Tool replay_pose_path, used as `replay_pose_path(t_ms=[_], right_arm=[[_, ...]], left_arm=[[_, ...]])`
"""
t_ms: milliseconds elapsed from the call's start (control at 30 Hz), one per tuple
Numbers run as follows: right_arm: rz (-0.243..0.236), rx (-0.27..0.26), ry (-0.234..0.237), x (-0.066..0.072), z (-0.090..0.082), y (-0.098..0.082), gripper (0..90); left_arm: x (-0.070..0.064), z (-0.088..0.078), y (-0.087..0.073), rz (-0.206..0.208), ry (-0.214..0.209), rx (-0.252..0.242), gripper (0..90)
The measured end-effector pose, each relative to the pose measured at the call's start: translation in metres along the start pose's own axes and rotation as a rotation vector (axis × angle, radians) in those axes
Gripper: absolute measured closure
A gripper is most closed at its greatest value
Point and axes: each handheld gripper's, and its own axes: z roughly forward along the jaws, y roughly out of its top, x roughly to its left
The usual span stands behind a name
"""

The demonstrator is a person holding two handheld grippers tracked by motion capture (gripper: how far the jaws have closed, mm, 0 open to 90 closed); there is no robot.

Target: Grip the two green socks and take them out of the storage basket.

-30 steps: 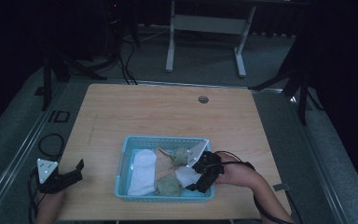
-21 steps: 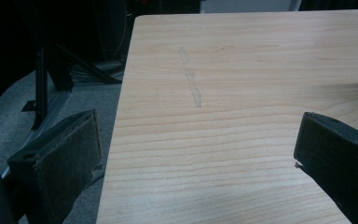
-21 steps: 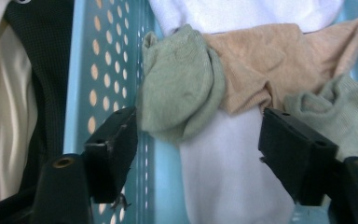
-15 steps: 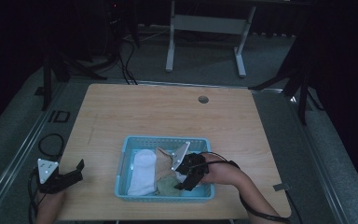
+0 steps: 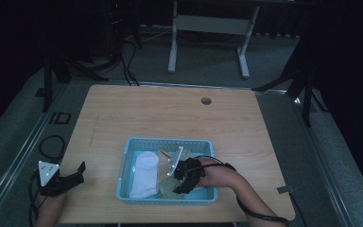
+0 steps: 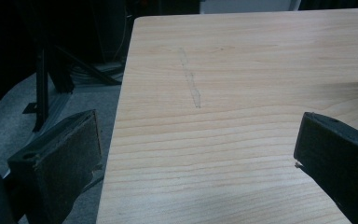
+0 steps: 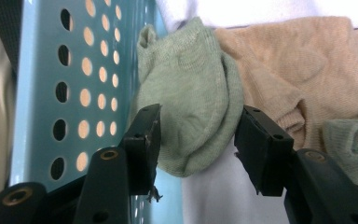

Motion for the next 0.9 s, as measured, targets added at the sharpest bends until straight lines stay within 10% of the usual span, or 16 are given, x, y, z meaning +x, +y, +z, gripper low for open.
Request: replay_pose_path(t_ms=[200,900], right_arm=[[-0.018,0.023,-0.009,0.002,-0.001,0.002,76.2],[-0.063,-0.044,-0.095,0.009,-0.044,0.012,79.8]], left_arm=[[0.000,0.000,0.000,0.000,0.001,0.001,0.3],[0.000,0.001,0.000,-0.001,0.004,0.005,0.3]])
